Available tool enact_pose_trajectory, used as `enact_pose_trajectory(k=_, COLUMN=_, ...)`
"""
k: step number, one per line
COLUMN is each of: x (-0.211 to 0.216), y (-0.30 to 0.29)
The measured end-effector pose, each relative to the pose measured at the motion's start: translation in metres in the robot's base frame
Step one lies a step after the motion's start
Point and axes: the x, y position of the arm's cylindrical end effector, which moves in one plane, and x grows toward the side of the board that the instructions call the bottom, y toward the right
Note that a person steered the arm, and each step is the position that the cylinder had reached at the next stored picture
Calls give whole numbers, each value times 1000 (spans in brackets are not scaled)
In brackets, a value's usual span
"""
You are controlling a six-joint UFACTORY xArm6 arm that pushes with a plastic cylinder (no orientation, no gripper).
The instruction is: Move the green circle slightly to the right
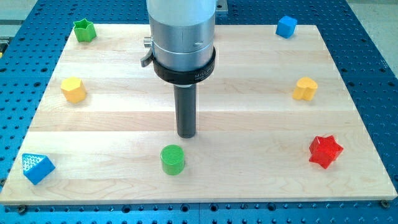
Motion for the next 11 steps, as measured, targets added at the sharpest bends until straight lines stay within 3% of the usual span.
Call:
enact_pose_trajectory(k=4, x=-23, y=10)
enact_pose_trajectory(k=5, x=10, y=-7)
enact_pose_trajectory(k=7, x=22, y=-57)
enact_pose_trajectory(k=8, x=92, y=-125)
enact_pose_trajectory(k=11, x=65, y=-73)
